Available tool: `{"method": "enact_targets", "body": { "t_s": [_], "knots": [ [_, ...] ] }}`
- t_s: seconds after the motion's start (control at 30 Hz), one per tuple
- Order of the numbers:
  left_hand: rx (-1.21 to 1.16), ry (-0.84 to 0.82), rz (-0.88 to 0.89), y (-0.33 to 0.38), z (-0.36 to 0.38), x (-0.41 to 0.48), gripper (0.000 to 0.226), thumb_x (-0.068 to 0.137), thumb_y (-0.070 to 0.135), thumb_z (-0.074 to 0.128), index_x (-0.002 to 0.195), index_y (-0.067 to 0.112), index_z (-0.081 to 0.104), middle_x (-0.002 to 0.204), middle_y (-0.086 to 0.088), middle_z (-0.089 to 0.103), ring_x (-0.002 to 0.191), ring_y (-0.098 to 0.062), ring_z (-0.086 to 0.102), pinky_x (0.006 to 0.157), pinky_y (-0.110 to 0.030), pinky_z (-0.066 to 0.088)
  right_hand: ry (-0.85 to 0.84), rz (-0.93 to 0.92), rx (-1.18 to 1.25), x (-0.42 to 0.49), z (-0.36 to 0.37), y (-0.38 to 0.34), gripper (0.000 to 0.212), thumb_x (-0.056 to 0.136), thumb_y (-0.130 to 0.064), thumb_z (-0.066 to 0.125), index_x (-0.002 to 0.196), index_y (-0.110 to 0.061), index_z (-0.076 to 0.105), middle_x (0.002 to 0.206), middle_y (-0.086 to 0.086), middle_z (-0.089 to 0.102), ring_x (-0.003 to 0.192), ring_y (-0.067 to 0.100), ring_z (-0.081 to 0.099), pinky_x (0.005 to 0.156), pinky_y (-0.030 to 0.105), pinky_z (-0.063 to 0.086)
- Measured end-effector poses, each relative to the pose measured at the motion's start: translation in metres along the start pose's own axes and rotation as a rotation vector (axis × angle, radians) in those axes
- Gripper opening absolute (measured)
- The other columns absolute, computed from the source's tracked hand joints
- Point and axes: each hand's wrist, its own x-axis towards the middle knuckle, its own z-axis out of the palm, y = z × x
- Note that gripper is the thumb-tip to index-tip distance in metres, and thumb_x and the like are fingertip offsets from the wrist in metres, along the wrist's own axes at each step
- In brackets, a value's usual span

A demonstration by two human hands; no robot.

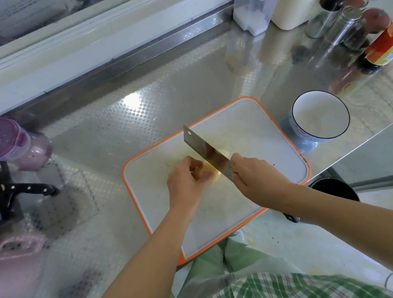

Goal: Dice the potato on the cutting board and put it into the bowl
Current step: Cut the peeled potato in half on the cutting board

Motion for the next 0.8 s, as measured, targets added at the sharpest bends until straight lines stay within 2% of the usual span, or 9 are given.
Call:
{"method": "enact_targets", "body": {
  "t_s": [0.1,0.3,0.47,0.67,0.8],
  "knots": [
    [-0.001,-0.001,-0.005,0.002,0.001,0.000,0.032,0.070,0.026,0.084,0.095,0.016,0.066,0.086,0.007,0.065,0.079,-0.016,0.060,0.072,-0.023,0.044,-0.006,0.003,-0.022,0.000,0.001,-0.001,0.007,0.099,-0.015,0.037,0.096,-0.017,0.031,0.072,-0.003,0.039,0.064,0.019,0.043,0.049,0.025,0.022],
    [0.017,0.007,0.000,0.001,0.006,0.002,0.030,0.069,0.027,0.084,0.092,0.016,0.067,0.090,0.001,0.069,0.083,-0.020,0.063,0.074,-0.029,0.048,-0.022,0.059,-0.015,0.002,0.008,-0.003,0.003,0.098,-0.012,0.038,0.096,-0.015,0.037,0.073,0.000,0.043,0.060,0.015,0.043,0.049,0.026,0.025],
    [0.001,0.018,-0.013,0.000,0.008,0.001,0.033,0.067,0.032,0.085,0.090,0.018,0.067,0.089,0.002,0.067,0.080,-0.018,0.061,0.068,-0.024,0.042,-0.019,0.072,-0.018,0.015,0.014,-0.007,0.005,0.097,-0.009,0.037,0.099,-0.012,0.039,0.071,-0.001,0.042,0.057,0.014,0.042,0.047,0.024,0.026],
    [-0.007,-0.005,-0.014,0.000,0.005,0.005,0.032,0.067,0.028,0.085,0.090,0.017,0.068,0.089,0.001,0.068,0.081,-0.019,0.062,0.071,-0.026,0.046,-0.027,0.089,0.001,0.017,0.013,-0.005,0.006,0.096,-0.007,0.038,0.096,-0.014,0.037,0.074,0.001,0.045,0.058,0.014,0.043,0.048,0.025,0.026],
    [-0.020,-0.011,-0.009,-0.001,0.005,0.006,0.031,0.068,0.027,0.084,0.091,0.017,0.068,0.090,0.000,0.069,0.081,-0.019,0.062,0.071,-0.025,0.046,-0.035,0.101,-0.049,0.007,0.019,0.000,0.009,0.094,-0.006,0.039,0.096,-0.014,0.034,0.073,0.000,0.040,0.059,0.018,0.041,0.048,0.028,0.025]
  ]
}}
